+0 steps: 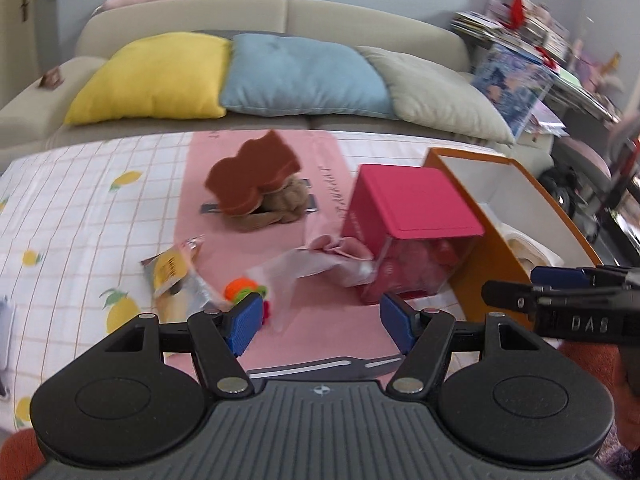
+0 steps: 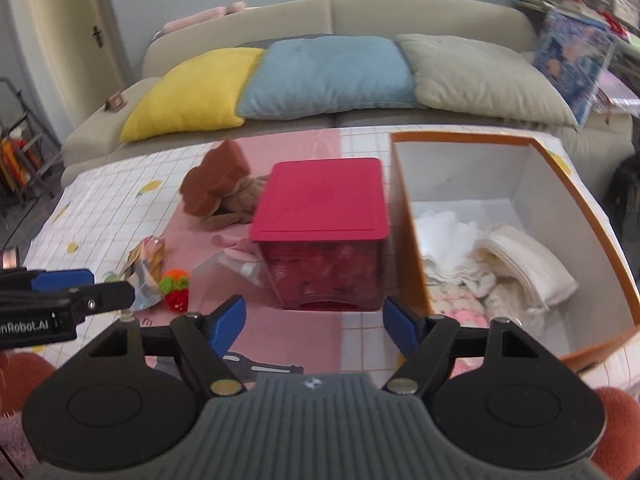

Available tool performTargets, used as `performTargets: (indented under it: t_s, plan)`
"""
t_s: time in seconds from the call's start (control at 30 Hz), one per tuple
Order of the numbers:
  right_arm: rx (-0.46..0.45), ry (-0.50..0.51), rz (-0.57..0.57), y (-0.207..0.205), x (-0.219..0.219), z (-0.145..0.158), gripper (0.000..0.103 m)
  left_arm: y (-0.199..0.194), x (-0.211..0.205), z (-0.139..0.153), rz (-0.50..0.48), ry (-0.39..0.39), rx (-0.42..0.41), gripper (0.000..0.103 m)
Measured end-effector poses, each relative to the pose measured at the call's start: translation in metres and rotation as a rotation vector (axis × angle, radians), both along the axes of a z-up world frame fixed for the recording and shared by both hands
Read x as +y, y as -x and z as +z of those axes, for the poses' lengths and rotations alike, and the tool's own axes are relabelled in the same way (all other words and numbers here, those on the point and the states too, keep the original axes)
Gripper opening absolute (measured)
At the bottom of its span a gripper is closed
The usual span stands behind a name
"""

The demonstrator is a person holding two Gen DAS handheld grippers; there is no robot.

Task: Organize soft objects
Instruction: 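Move both tools back over the remaining items on the table, then grasp the yellow Deegeo snack packet with the left tool while the right grasps the orange crocheted fruit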

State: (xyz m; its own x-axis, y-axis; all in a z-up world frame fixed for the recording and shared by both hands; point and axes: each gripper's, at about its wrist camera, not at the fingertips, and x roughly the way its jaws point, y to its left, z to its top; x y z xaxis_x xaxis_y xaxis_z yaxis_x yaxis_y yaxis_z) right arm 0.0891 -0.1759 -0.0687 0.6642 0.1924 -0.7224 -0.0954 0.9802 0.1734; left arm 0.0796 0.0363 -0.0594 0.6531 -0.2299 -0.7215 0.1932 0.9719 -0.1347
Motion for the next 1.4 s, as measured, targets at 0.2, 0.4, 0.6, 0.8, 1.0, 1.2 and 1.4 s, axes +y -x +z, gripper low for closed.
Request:
performTargets:
  t_s: [0.2,0.4,0.6,0.8,1.0,1.2,1.4]
  plan:
    - [-0.047,0.058,0.096,-0.013,0.027,-0.001,0.070,-0.003,0.022,-0.006,0.060,0.043,0.004,0.078]
    - [-0.079,0.082,0.178,-0.029,0.051,-0.004,0.056,-0.008,0.040,-0.014,0.108,0.058,0.020,0.078]
    - [-0.105,0.090,0.249,-0.039,0.071,-0.003,0.047,-0.014,0.056,-0.024,0.145,0.068,0.041,0.078]
    - [-0.110,0.096,0.298,-0.048,0.090,-0.007,0.045,-0.025,0.066,-0.035,0.174,0.049,0.067,0.078]
    - [-0.092,0.107,0.347,-0.061,0.109,-0.018,0.045,-0.047,0.084,-0.046,0.249,0.068,0.095,0.081]
    - [-0.079,0.135,0.384,-0.074,0.126,-0.029,0.044,-0.076,0.092,-0.061,0.304,0.061,0.121,0.084]
    - [-0.073,0.145,0.398,-0.084,0.135,-0.034,0.044,-0.100,0.101,-0.083,0.371,0.084,0.164,0.084]
